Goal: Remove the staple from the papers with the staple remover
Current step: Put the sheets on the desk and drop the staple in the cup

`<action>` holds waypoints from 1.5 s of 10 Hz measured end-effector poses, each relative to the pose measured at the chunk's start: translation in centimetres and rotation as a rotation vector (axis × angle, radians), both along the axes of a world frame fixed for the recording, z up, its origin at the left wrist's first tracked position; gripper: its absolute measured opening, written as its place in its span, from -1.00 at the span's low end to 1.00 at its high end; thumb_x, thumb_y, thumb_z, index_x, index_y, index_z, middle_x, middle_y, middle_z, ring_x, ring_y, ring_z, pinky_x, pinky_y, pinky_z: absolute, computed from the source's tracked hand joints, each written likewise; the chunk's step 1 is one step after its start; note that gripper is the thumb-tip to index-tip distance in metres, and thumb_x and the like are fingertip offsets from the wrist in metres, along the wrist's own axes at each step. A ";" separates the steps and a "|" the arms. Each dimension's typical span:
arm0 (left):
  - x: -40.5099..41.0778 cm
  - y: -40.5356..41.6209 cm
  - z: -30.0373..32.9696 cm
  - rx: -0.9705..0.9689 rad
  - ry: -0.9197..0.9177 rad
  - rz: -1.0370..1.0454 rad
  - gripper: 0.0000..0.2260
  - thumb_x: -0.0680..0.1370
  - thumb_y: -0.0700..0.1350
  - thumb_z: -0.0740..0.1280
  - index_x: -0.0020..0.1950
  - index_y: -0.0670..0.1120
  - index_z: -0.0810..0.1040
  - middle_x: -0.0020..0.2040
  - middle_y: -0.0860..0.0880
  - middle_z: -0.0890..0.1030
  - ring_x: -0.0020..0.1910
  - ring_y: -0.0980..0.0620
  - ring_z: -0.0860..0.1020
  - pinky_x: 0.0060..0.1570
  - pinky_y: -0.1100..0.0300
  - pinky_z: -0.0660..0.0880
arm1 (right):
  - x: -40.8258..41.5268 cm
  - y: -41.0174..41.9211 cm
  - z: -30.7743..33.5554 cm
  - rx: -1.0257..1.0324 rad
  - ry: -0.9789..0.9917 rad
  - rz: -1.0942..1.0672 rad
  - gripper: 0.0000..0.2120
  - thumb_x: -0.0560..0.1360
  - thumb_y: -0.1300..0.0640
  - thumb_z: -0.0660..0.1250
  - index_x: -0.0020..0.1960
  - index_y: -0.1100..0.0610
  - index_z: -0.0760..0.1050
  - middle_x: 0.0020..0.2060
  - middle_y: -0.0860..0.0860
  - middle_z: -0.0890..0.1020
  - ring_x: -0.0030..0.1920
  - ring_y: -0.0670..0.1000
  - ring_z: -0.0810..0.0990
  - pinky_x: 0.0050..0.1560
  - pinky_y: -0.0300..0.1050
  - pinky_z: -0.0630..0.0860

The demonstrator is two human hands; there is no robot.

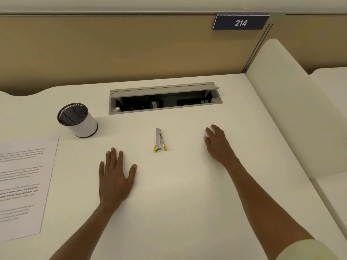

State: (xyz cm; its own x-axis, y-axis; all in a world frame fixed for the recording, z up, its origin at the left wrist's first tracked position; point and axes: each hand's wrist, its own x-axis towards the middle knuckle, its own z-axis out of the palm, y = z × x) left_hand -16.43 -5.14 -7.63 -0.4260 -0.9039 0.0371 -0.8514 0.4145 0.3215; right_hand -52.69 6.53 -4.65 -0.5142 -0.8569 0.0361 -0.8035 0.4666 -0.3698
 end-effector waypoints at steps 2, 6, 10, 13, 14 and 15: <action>0.0 0.0 0.0 -0.002 0.007 0.000 -0.30 0.59 0.29 -0.01 0.60 -0.14 0.21 0.65 -0.11 0.08 0.63 -0.06 0.01 0.58 -0.10 0.01 | 0.2 1.2 -0.3 0.045 0.213 0.106 -0.85 0.58 0.31 0.14 0.08 0.16 0.41 0.11 0.00 0.43 0.04 0.07 0.40 -0.15 0.02 0.55; 0.0 0.0 0.1 -0.002 0.023 0.002 -0.30 0.59 0.29 0.00 0.59 -0.14 0.22 0.64 -0.12 0.10 0.63 -0.07 0.03 0.57 -0.11 0.03 | -0.3 1.7 1.3 0.131 0.102 0.056 -0.81 0.55 0.35 0.18 0.03 0.33 0.55 0.01 0.19 0.55 0.08 0.23 0.50 0.05 0.04 0.48; 0.0 0.1 0.0 -0.006 0.024 0.002 -0.31 0.60 0.27 0.02 0.59 -0.14 0.22 0.64 -0.11 0.10 0.63 -0.07 0.02 0.58 -0.10 0.02 | -1.4 1.5 2.6 -0.418 -0.748 -0.555 -0.87 0.41 0.39 0.44 -0.06 0.31 0.66 -0.20 0.16 0.70 -0.32 -0.01 0.66 -0.14 -0.20 0.61; -0.1 0.1 -0.1 -0.005 0.022 0.007 -0.30 0.59 0.28 -0.01 0.60 -0.13 0.21 0.65 -0.10 0.07 0.63 -0.04 -0.01 0.58 -0.07 -0.01 | 2.1 -0.2 4.5 -0.742 -1.731 -0.603 -0.80 0.50 0.47 0.27 -0.18 0.33 0.63 -0.25 0.12 0.68 -0.19 0.00 0.70 -0.14 -0.22 0.64; -0.1 0.1 -0.1 -0.006 0.029 0.008 -0.30 0.59 0.28 -0.01 0.60 -0.13 0.21 0.65 -0.09 0.07 0.63 -0.04 -0.01 0.58 -0.07 -0.02 | 4.3 -2.1 5.6 -0.730 -1.841 -0.525 -0.74 0.51 0.46 0.26 -0.23 0.32 0.67 -0.24 0.13 0.68 -0.16 0.02 0.69 -0.13 -0.22 0.64; -0.2 0.1 0.0 -0.002 0.025 0.009 -0.31 0.60 0.28 -0.01 0.61 -0.11 0.20 0.65 -0.08 0.05 0.64 -0.02 -0.03 0.59 -0.06 -0.03 | 6.8 -4.6 6.9 -0.699 -1.929 -0.472 -0.81 0.53 0.45 0.24 -0.12 0.36 0.63 -0.21 0.15 0.67 -0.16 0.03 0.69 -0.17 -0.24 0.62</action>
